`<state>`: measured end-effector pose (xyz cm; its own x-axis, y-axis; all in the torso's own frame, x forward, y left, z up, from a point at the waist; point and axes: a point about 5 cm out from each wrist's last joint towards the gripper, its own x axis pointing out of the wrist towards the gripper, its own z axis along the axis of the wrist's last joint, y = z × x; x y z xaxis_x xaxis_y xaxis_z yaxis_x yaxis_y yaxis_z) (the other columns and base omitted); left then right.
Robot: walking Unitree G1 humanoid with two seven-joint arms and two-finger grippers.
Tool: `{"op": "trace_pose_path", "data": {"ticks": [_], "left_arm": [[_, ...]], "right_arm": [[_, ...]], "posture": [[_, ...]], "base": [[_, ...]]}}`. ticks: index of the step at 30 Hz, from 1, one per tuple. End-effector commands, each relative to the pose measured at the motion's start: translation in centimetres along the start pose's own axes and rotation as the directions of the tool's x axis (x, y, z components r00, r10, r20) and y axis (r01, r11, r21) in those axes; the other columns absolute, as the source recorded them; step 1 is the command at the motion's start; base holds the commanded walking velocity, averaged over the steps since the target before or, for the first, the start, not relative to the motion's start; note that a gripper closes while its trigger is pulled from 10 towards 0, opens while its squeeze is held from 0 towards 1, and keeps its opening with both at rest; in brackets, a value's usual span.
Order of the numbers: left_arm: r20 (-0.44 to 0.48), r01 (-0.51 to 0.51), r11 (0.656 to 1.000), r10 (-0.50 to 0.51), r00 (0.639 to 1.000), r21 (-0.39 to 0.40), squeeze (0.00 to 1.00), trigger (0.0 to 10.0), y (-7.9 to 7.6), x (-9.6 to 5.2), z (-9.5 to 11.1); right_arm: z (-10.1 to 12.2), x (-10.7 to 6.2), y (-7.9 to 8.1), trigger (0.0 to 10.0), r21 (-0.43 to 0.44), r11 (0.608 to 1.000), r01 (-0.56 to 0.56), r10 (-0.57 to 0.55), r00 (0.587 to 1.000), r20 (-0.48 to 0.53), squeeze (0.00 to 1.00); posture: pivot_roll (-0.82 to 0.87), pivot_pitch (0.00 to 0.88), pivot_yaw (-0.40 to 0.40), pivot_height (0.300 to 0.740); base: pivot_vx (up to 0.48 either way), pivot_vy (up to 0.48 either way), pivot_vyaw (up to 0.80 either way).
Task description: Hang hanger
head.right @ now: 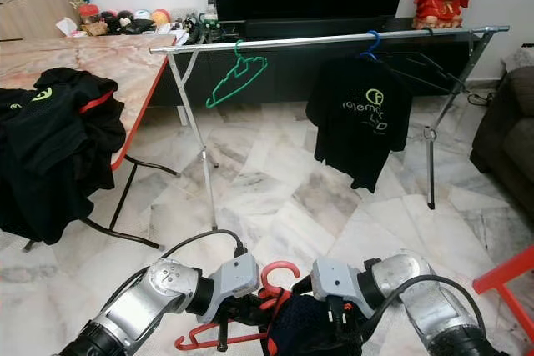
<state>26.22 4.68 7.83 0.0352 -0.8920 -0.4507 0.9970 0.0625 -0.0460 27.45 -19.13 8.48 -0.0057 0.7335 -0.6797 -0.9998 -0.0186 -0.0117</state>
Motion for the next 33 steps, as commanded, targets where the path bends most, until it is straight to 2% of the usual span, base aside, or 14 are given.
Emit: {"op": "trace_pose_path", "data": {"ticks": [1,5,6,7,8,9,19,33], "left_arm": [[0.036,0.009,1.0,-0.01,0.999,0.016,0.0,10.0,-0.1,-0.1,0.7],[0.037,0.014,1.0,-0.015,0.999,0.018,0.0,10.0,-0.1,-0.1,0.8],[0.037,0.015,1.0,-0.015,0.999,0.019,0.0,10.0,-0.1,-0.1,0.9],[0.036,0.015,1.0,-0.016,0.999,0.021,0.0,10.0,-0.1,-0.1,0.9],[0.036,0.016,1.0,-0.016,0.999,0.022,0.0,10.0,-0.1,-0.1,0.9],[0.035,0.016,1.0,-0.017,0.999,0.022,0.0,10.0,-0.1,-0.2,1.0],[0.024,0.012,0.999,-0.013,1.0,0.033,0.0,10.0,0.1,-0.3,1.1],[0.018,-0.006,0.998,0.005,1.0,0.058,0.0,10.0,0.6,-0.5,1.5]], "right_arm": [[0.4,-0.1,-0.4,10.0,-0.033,0.999,0.016,-0.017,1.0,-0.006,0.0],[0.5,0.2,-1.0,10.0,-0.04,0.998,0.055,-0.055,0.998,0.003,0.0],[0.6,0.4,-1.0,9.5,-0.034,0.998,0.045,-0.044,0.999,0.01,0.0],[0.6,0.6,-1.0,2.4,-0.03,0.999,0.033,-0.033,0.999,0.02,0.0],[0.6,0.7,-1.0,2.4,-0.027,0.999,0.025,-0.025,0.999,0.026,0.0],[0.6,0.8,-0.9,0.0,-0.019,1.0,0.013,-0.012,0.999,0.035,0.0],[0.5,1.5,-0.7,0.0,-0.008,0.998,-0.058,0.058,0.998,0.029,0.0],[0.5,1.3,-1.0,0.0,-0.013,0.998,-0.068,0.069,0.998,0.014,0.0]], "posture": [[-0.02,0.064,0.031,0.74],[-0.02,0.068,0.03,0.74],[-0.02,0.071,0.03,0.74],[-0.01,0.072,0.03,0.74],[-0.01,0.072,0.03,0.74],[-0.01,0.073,0.029,0.74],[0.0,0.077,0.025,0.74],[0.0,0.081,0.021,0.74]], "base": [[0.0,0.0,0.0],[0.0,0.0,0.0],[0.0,0.0,0.0],[0.0,0.0,0.0],[0.0,0.0,0.0],[0.0,0.0,0.0],[0.0,0.0,0.0],[0.0,0.0,0.0]]}}
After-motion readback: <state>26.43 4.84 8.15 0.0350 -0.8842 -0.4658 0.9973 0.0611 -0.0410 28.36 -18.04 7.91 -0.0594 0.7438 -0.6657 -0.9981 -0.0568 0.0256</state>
